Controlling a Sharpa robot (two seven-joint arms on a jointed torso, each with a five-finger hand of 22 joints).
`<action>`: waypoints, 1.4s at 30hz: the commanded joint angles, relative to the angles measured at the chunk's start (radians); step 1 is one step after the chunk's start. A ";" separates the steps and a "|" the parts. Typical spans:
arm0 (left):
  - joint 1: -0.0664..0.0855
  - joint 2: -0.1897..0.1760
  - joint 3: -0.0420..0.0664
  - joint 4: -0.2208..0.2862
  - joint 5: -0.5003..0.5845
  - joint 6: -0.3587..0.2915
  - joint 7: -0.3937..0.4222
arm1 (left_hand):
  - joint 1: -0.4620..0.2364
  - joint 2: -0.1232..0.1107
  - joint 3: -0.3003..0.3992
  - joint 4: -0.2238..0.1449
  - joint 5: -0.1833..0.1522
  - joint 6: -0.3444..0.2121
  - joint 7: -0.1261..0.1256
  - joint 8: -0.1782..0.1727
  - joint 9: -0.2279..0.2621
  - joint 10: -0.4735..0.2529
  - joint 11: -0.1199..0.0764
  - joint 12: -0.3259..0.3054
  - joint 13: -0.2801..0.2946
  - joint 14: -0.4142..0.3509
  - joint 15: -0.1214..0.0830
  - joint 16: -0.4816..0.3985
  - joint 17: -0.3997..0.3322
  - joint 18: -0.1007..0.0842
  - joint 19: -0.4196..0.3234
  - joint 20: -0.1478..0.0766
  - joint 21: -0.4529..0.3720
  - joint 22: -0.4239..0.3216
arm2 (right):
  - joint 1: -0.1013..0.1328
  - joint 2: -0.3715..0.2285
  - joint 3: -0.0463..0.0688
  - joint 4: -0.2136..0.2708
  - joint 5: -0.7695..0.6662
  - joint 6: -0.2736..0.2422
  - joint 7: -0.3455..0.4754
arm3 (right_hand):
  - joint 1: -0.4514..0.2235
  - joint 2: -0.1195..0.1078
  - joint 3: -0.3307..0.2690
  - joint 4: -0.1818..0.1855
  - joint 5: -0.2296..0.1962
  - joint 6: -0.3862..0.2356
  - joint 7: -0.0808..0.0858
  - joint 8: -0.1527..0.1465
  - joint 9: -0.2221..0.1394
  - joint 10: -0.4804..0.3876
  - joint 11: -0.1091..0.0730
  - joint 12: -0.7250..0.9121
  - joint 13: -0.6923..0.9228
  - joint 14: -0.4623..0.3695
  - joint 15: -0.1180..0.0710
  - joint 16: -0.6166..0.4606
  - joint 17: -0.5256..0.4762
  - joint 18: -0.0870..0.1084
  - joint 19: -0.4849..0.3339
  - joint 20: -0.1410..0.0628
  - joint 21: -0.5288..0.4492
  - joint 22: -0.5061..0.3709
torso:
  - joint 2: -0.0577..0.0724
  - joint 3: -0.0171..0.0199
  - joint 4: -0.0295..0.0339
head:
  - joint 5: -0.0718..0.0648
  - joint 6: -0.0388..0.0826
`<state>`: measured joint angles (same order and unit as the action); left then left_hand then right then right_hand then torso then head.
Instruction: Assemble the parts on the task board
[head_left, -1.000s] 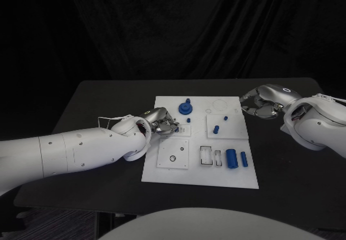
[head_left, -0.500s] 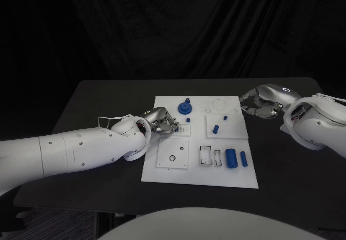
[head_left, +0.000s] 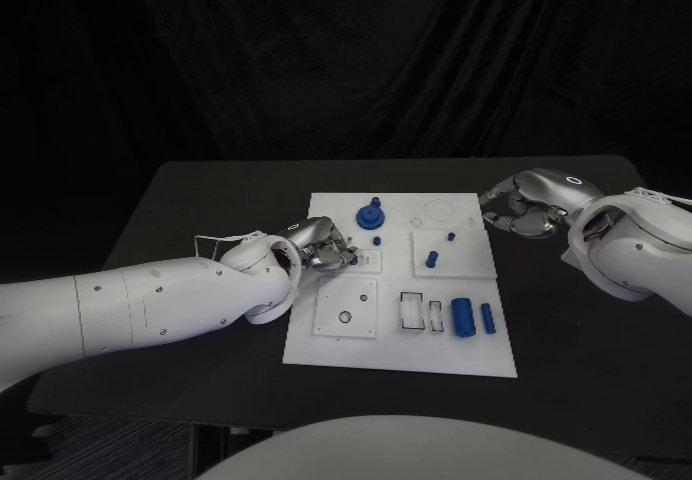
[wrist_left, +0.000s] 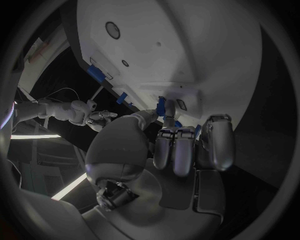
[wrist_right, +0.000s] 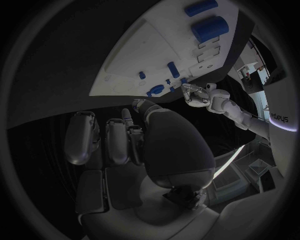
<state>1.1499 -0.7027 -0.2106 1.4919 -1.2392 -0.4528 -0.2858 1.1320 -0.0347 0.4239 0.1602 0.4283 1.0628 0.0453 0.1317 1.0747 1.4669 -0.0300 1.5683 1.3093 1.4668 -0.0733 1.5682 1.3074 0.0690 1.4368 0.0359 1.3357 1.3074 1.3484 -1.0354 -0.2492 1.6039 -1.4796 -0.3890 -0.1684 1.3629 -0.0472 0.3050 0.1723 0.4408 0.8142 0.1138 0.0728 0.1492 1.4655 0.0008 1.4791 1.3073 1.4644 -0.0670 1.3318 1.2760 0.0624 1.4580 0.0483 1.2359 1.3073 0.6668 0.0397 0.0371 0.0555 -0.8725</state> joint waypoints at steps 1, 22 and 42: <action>-0.005 -0.001 -0.002 0.002 0.001 0.019 0.003 | -0.003 0.003 0.002 0.002 -0.005 -0.001 -0.006 0.003 0.000 0.104 -0.001 0.002 0.261 0.104 -0.006 0.003 0.263 -0.003 -0.001 -0.003 -0.005 0.121 | -0.003 -0.001 0.001 0.001 -0.002 0.003 -0.014 | -0.008 -0.003 0.006 0.000 0.004 0.003 -0.004 -0.004 -0.001 0.010 0.005 -0.003 0.163 0.038 0.006 -0.006 -0.001 0.010 -0.009 0.000 -0.007 0.164 | 0.000 0.0000 -0.0001 | 0.002 0.000; -0.008 0.007 -0.002 -0.009 0.001 0.030 0.021 | -0.017 0.007 -0.005 0.025 -0.079 -0.004 -0.005 0.001 0.001 0.104 0.001 0.002 0.261 0.104 -0.004 0.003 0.263 -0.002 -0.003 -0.002 -0.011 0.121 | -0.005 -0.001 0.001 -0.001 0.002 0.004 -0.013 | -0.008 -0.003 0.006 0.000 0.004 0.003 -0.004 -0.004 -0.001 0.010 0.005 -0.003 0.163 0.038 0.006 -0.006 -0.001 0.010 -0.009 0.000 -0.007 0.164 | 0.001 -0.0010 0.0001 | 0.001 0.000; -0.012 0.013 -0.002 -0.020 0.001 0.001 0.035 | 0.018 0.008 0.019 0.002 -0.003 -0.007 -0.006 0.004 0.009 0.104 -0.001 0.002 0.261 0.104 -0.006 0.003 0.263 -0.002 -0.002 -0.003 -0.014 0.123 | -0.005 -0.003 0.001 -0.001 0.003 0.004 -0.012 | -0.011 -0.005 0.010 -0.001 0.004 0.002 -0.004 -0.004 -0.002 0.009 0.005 -0.005 0.161 0.038 0.006 -0.007 -0.002 0.011 -0.009 0.000 -0.011 0.163 | 0.002 0.0003 -0.0001 | 0.000 0.000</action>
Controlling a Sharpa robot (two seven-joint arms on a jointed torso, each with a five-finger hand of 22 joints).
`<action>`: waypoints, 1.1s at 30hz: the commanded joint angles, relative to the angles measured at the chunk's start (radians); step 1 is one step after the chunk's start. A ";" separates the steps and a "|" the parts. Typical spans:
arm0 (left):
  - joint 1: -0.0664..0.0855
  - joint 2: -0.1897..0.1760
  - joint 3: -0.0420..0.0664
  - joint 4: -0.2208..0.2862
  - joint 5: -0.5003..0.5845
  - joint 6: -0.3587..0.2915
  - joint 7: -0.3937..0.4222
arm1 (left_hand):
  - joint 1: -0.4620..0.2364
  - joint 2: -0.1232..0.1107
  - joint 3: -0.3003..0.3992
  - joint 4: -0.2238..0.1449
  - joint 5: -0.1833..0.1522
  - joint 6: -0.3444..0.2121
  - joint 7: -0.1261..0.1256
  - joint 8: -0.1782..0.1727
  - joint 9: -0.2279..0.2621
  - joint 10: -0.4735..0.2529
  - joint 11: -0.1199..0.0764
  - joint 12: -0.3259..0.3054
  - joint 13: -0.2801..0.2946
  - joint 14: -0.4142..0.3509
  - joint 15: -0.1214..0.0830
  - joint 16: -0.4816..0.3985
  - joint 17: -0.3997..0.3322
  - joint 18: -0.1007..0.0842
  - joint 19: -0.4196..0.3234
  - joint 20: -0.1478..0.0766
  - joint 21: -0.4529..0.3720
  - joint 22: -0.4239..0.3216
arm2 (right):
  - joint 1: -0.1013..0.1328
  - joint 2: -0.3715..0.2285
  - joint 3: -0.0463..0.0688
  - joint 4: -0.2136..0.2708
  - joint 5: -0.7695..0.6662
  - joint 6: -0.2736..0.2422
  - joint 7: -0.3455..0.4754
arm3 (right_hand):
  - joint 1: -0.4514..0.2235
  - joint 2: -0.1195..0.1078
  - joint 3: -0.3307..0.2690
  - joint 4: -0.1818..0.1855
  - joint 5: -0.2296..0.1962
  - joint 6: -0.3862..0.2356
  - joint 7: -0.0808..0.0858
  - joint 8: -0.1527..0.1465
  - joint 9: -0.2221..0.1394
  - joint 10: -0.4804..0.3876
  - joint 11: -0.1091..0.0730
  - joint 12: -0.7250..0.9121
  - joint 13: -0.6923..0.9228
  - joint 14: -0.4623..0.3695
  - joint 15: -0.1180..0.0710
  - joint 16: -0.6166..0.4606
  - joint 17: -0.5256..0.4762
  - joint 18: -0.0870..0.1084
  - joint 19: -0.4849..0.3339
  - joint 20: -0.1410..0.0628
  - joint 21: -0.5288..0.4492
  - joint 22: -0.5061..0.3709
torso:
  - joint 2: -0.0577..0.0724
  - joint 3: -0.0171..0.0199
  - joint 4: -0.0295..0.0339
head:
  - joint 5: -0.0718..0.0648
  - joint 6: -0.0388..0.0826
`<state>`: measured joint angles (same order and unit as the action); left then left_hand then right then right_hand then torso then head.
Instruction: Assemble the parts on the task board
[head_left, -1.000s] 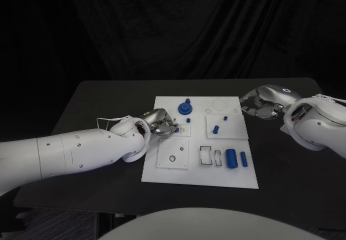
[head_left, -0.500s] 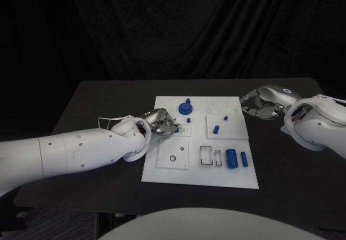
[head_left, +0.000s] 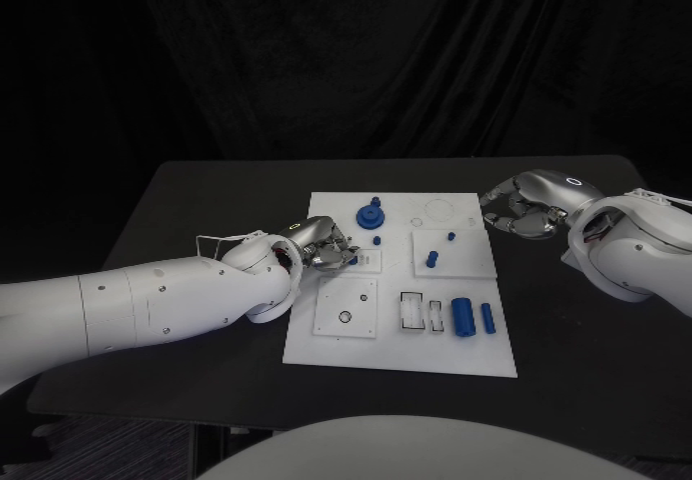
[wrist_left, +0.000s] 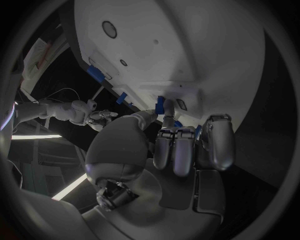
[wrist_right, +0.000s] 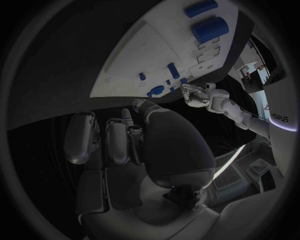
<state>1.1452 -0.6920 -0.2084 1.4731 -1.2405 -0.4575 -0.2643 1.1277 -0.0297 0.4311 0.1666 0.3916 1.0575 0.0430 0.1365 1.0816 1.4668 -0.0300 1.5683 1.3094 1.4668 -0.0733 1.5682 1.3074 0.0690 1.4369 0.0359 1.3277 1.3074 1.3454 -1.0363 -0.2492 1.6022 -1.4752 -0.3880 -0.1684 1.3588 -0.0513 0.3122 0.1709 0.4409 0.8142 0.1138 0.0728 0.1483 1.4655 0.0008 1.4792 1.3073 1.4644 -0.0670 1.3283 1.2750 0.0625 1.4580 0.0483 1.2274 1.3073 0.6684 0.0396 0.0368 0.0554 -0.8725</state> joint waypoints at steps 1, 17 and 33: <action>-0.007 0.002 -0.004 -0.001 0.003 0.005 0.015 | 0.025 0.001 0.014 -0.006 0.045 -0.002 -0.003 -0.001 0.003 0.104 -0.001 0.002 0.261 0.104 -0.006 0.003 0.263 -0.002 -0.002 -0.003 -0.006 0.124 | -0.002 -0.002 0.001 0.001 -0.001 0.003 -0.012 | -0.006 -0.001 0.003 0.000 0.004 0.002 -0.004 -0.004 -0.001 0.009 0.005 -0.005 0.161 0.038 0.006 -0.003 -0.001 0.011 -0.009 0.000 -0.002 0.163 | 0.000 0.0005 0.0002 | 0.000 0.000; -0.009 -0.001 -0.004 0.003 0.003 -0.021 0.035 | 0.035 -0.008 0.039 -0.021 0.102 -0.005 -0.002 0.003 0.010 0.104 -0.001 0.002 0.261 0.104 -0.006 0.003 0.263 -0.002 -0.001 -0.003 -0.008 0.126 | -0.004 -0.002 0.001 0.000 -0.001 0.003 -0.011 | -0.005 -0.003 0.013 -0.006 0.021 0.002 -0.004 -0.004 -0.002 0.009 0.005 -0.005 0.160 0.038 0.005 -0.004 -0.001 0.011 -0.009 -0.001 -0.003 0.163 | -0.001 -0.0003 0.0015 | 0.001 0.000; -0.010 -0.012 -0.004 0.010 0.003 -0.047 0.044 | 0.032 -0.010 0.041 -0.020 0.092 -0.001 -0.002 0.005 0.012 0.104 0.000 0.002 0.261 0.104 -0.006 0.003 0.263 -0.003 0.001 -0.003 -0.007 0.127 | -0.006 -0.003 0.001 0.000 -0.001 0.005 -0.011 | -0.005 -0.003 0.013 -0.006 0.021 0.002 -0.004 -0.004 -0.002 0.009 0.005 -0.005 0.160 0.038 0.005 -0.004 -0.001 0.011 -0.009 -0.001 -0.003 0.163 | 0.000 0.0000 0.0012 | 0.004 0.000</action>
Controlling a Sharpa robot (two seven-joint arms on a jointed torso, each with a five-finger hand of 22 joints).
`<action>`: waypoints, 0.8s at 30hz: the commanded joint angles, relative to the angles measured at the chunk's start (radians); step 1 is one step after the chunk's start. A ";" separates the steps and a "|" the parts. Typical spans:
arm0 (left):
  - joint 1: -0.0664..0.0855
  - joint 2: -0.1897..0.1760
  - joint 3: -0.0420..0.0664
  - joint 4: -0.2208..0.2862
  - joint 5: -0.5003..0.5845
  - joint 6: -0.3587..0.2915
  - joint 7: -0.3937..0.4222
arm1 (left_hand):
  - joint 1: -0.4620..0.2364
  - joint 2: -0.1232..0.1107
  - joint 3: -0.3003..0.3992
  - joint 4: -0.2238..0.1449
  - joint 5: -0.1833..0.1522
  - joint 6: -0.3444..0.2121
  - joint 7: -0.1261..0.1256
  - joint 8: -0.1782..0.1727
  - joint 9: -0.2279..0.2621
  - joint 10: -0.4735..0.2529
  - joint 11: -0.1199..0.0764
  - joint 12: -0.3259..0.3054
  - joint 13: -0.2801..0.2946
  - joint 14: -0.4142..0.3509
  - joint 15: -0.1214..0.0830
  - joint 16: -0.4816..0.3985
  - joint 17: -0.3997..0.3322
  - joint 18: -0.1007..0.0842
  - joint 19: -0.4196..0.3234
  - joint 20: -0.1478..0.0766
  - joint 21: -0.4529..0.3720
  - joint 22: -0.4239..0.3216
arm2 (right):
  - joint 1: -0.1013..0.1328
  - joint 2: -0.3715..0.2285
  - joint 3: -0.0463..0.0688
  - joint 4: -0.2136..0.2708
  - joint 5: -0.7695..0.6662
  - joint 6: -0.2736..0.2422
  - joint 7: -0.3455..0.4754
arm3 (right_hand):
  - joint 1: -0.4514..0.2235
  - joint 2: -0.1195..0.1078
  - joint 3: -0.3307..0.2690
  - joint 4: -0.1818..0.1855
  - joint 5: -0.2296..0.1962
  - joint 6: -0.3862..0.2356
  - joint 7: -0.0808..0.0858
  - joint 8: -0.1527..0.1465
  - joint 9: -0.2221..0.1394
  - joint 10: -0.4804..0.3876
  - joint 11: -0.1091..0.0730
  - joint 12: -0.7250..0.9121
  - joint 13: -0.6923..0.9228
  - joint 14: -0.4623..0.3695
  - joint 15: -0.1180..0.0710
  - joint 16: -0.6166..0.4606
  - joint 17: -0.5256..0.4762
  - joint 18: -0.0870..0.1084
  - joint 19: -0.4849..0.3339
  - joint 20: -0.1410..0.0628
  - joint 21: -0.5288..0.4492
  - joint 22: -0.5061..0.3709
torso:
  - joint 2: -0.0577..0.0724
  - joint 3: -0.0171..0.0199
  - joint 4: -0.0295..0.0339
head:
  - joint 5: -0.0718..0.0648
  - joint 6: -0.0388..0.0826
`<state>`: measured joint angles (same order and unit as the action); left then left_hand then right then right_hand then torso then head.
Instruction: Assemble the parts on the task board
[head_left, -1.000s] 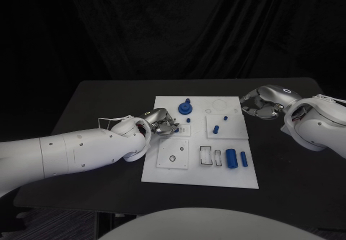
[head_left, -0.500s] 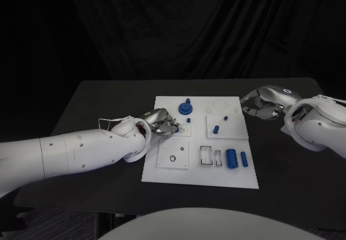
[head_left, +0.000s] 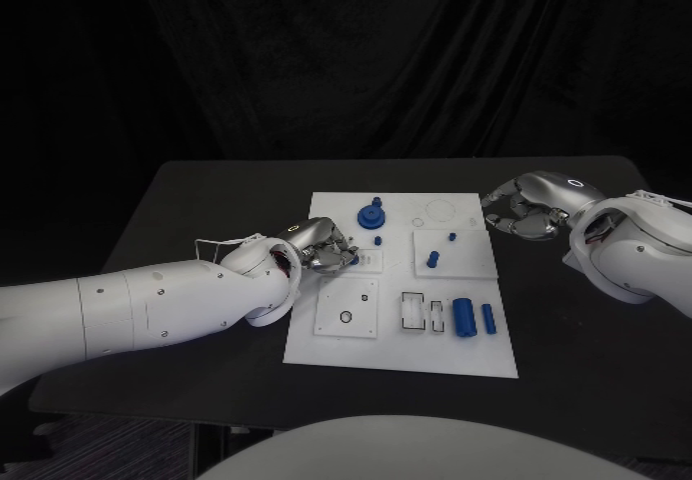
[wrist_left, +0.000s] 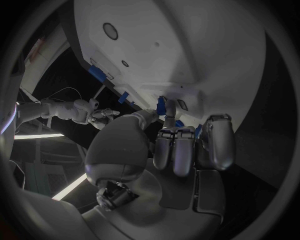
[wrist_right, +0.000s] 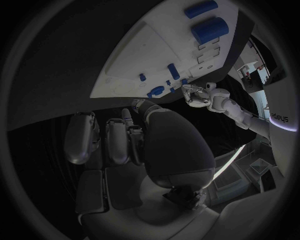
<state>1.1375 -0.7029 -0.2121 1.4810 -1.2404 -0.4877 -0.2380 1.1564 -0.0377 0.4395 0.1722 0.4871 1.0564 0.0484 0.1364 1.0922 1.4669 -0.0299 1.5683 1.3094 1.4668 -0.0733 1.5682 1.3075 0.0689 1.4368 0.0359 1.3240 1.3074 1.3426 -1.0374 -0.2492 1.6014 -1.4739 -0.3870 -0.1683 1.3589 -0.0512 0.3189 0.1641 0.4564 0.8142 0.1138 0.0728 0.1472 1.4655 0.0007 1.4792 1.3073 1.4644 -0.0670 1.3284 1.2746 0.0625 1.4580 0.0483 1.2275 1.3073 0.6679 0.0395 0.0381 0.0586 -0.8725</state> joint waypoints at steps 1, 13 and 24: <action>-0.003 -0.002 0.000 0.003 0.003 -0.018 0.018 | 0.002 -0.002 0.033 -0.024 -0.006 0.000 -0.007 0.006 0.002 0.104 0.000 0.003 0.261 0.104 -0.006 0.003 0.263 -0.003 0.000 -0.003 -0.004 0.127 | -0.003 -0.001 0.001 0.000 -0.002 0.004 -0.011 | -0.005 -0.003 0.007 0.001 0.006 0.002 -0.004 -0.004 -0.001 0.009 0.005 -0.005 0.160 0.038 0.005 -0.005 -0.001 0.011 -0.009 -0.001 -0.003 0.163 | 0.000 0.0003 -0.0001 | 0.001 0.000; -0.004 0.000 0.000 -0.004 0.003 -0.022 0.017 | -0.001 0.000 0.034 -0.021 -0.012 0.001 -0.007 0.006 0.003 0.104 0.000 0.003 0.261 0.104 -0.005 0.003 0.263 -0.003 0.001 -0.003 -0.004 0.128 | -0.003 -0.003 0.001 0.001 -0.002 0.004 -0.011 | -0.007 -0.004 0.008 0.000 0.010 0.002 -0.004 -0.003 -0.002 0.009 0.005 -0.006 0.160 0.038 0.005 -0.005 -0.001 0.011 -0.009 -0.001 -0.004 0.163 | 0.000 0.0004 0.0003 | -0.001 0.000; -0.008 0.010 0.000 -0.016 0.003 -0.025 0.013 | -0.005 0.005 0.036 -0.015 -0.024 0.002 -0.008 0.007 0.004 0.104 0.000 0.003 0.261 0.104 -0.006 0.003 0.263 -0.003 0.001 -0.003 -0.005 0.128 | -0.004 -0.002 0.001 0.000 -0.002 0.005 -0.010 | -0.007 -0.004 0.008 0.000 0.010 0.002 -0.004 -0.003 -0.002 0.009 0.005 -0.006 0.160 0.038 0.005 -0.005 -0.001 0.011 -0.009 -0.001 -0.004 0.163 | 0.001 0.0003 -0.0001 | 0.000 0.000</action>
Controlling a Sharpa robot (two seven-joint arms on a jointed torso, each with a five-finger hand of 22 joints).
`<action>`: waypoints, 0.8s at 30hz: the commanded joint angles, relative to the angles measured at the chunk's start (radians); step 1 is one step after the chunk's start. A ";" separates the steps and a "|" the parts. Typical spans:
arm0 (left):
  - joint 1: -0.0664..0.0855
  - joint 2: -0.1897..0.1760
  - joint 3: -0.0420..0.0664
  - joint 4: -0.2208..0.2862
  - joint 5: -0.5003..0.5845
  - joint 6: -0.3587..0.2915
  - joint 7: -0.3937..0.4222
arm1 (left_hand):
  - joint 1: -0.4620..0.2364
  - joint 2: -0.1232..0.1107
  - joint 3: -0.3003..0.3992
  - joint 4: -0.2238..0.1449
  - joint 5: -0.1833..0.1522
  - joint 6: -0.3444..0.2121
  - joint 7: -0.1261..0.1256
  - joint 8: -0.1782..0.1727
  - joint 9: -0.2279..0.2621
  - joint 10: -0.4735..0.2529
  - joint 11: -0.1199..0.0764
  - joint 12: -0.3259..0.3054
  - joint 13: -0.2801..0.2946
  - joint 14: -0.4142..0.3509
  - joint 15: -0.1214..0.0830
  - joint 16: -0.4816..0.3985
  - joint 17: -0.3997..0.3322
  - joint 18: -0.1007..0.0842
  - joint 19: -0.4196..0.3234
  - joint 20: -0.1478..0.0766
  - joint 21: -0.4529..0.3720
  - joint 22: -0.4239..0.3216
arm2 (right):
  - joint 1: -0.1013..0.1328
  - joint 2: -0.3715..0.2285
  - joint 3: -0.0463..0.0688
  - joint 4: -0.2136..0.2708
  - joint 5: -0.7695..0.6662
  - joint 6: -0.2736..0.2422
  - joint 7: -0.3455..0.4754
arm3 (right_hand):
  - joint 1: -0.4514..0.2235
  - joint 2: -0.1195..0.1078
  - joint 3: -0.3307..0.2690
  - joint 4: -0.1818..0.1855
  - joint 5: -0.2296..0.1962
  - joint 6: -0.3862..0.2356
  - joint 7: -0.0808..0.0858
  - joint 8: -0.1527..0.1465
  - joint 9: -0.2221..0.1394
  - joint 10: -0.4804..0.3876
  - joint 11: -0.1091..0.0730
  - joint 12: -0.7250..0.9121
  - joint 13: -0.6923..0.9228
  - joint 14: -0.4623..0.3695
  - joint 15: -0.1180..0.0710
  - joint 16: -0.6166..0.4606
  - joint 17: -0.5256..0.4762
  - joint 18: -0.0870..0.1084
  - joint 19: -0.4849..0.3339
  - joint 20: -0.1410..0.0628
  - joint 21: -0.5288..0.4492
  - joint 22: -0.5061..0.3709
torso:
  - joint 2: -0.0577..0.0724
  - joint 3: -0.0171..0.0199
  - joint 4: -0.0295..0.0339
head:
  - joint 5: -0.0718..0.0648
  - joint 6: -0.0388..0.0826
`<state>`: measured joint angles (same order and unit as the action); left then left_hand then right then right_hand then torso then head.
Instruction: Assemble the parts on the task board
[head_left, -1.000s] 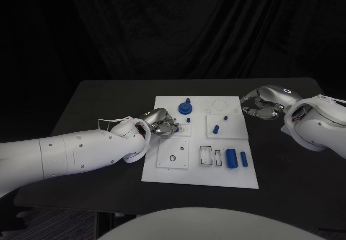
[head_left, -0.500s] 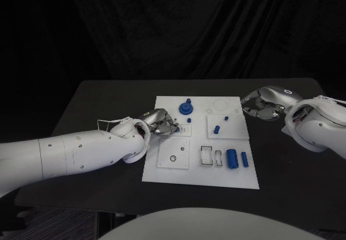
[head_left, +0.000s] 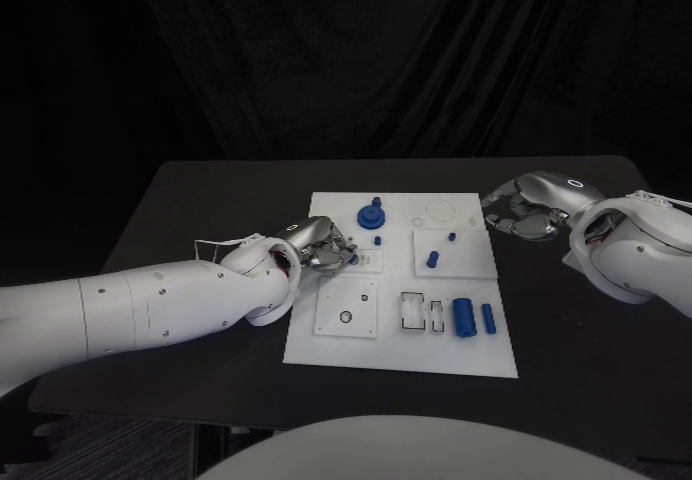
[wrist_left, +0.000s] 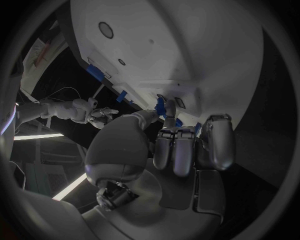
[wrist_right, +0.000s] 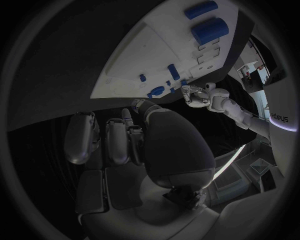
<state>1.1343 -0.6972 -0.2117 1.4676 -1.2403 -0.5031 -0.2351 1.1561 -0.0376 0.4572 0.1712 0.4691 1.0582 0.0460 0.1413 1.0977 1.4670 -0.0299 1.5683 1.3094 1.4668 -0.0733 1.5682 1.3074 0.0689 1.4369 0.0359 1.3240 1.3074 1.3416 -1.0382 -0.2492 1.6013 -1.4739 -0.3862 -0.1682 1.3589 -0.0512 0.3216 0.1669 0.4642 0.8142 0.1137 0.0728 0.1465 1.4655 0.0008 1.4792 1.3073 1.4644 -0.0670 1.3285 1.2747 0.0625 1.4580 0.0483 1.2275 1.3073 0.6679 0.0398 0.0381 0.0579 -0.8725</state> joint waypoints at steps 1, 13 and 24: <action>-0.005 0.004 -0.001 -0.003 0.003 -0.011 0.010 | -0.005 0.005 0.018 -0.014 -0.006 0.001 -0.005 0.002 -0.002 0.104 0.000 0.003 0.261 0.104 -0.006 0.003 0.263 -0.003 0.001 -0.003 -0.005 0.128 | -0.003 -0.001 0.001 0.001 -0.002 0.004 -0.010 | -0.007 -0.004 0.006 -0.002 0.002 0.002 -0.004 -0.003 -0.001 0.009 0.005 -0.006 0.160 0.038 0.005 -0.005 -0.001 0.011 -0.009 -0.001 -0.004 0.163 | 0.001 -0.0001 -0.0004 | 0.001 0.000; -0.010 0.007 -0.001 -0.008 0.003 -0.013 0.009 | -0.005 0.006 0.018 -0.013 -0.011 0.001 -0.006 0.002 -0.002 0.104 0.000 0.003 0.261 0.104 -0.006 0.003 0.263 -0.003 0.001 -0.003 -0.004 0.129 | -0.003 -0.001 0.001 0.000 -0.002 0.004 -0.009 | -0.007 -0.004 0.006 -0.002 0.002 0.002 -0.004 -0.003 -0.001 0.009 0.005 -0.006 0.160 0.038 0.005 -0.005 -0.001 0.011 -0.009 -0.001 -0.004 0.163 | 0.001 -0.0005 -0.0006 | 0.003 0.000; -0.013 0.007 -0.001 -0.009 0.003 -0.003 0.020 | -0.055 0.000 -0.032 0.044 -0.143 0.002 -0.004 -0.002 -0.006 0.104 0.001 0.003 0.261 0.104 -0.004 0.003 0.263 -0.003 0.003 -0.002 -0.009 0.132 | -0.003 0.000 0.001 0.000 -0.002 0.004 -0.008 | -0.007 -0.004 0.006 -0.002 0.002 0.002 -0.004 -0.003 -0.001 0.009 0.005 -0.006 0.160 0.038 0.005 -0.005 -0.001 0.011 -0.009 -0.001 -0.004 0.163 | 0.000 0.0000 -0.0008 | 0.004 0.000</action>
<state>1.1270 -0.6920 -0.2101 1.4582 -1.2409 -0.5173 -0.2299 1.1109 -0.0360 0.4284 0.2057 0.3373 1.0632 0.0406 0.1451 1.0920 1.4669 -0.0299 1.5683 1.3094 1.4668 -0.0733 1.5682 1.3074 0.0689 1.4368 0.0359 1.3197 1.3074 1.3409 -1.0374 -0.2492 1.6008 -1.4734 -0.3852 -0.1678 1.3590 -0.0512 0.3215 0.1668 0.4642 0.8142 0.1137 0.0728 0.1467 1.4655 0.0008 1.4792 1.3073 1.4644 -0.0670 1.3285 1.2748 0.0625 1.4580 0.0483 1.2275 1.3081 0.6680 0.0396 0.0368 0.0616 -0.8725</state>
